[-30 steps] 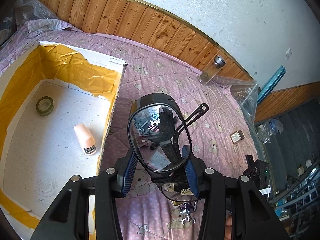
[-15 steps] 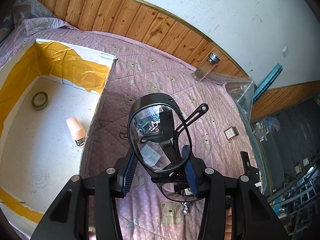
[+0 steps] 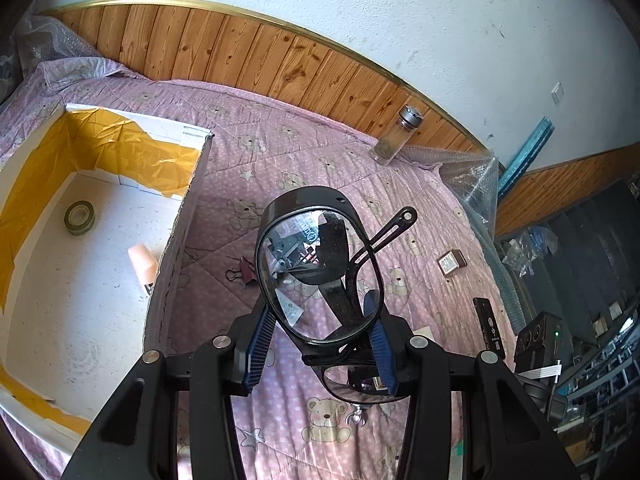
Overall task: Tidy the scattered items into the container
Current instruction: 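Lift the white box with the right tool while the left tool holds the goggles, then carry the white box and goggles with both tools over the yellow-lined box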
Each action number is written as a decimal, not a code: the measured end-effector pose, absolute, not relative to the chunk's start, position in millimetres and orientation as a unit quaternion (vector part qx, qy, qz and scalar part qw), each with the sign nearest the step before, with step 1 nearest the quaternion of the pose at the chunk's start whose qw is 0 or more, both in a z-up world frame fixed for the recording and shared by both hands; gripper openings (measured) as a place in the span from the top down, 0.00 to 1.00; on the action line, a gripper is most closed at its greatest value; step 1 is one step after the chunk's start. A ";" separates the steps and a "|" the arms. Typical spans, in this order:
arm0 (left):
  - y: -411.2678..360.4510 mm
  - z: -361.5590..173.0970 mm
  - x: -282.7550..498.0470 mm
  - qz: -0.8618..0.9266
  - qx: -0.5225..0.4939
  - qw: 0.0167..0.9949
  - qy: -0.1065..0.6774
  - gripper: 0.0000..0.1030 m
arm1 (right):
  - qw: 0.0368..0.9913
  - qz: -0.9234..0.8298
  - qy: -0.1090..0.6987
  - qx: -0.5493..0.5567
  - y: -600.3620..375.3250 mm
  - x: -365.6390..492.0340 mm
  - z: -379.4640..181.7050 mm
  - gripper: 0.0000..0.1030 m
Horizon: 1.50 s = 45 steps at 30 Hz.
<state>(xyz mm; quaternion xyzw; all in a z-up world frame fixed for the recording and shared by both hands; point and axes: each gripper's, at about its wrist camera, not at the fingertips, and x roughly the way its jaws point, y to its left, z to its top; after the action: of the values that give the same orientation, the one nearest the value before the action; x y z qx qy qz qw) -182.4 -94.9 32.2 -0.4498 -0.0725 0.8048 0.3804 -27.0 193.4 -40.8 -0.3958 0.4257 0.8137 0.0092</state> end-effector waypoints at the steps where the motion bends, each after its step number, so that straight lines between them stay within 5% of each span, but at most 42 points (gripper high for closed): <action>1: -94.9 34.2 -179.6 0.806 -0.447 0.382 -0.069 0.55 | 0.010 0.815 0.423 -0.395 191.9 -25.3 -39.3 0.79; 22: -89.3 24.0 -104.4 0.782 -0.447 0.433 -0.033 0.55 | 0.005 0.871 0.318 -0.375 139.3 10.0 22.7 0.79; 45: -153.7 37.3 -125.8 0.806 -0.425 0.402 -0.092 0.55 | -0.035 0.907 0.225 -0.355 77.2 -10.2 71.5 0.79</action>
<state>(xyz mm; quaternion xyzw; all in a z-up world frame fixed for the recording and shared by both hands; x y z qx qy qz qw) -125.8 -153.7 37.3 -0.4253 -0.0916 0.8059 0.4015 -10.2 77.2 71.5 -0.3552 0.2246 0.9067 -0.0352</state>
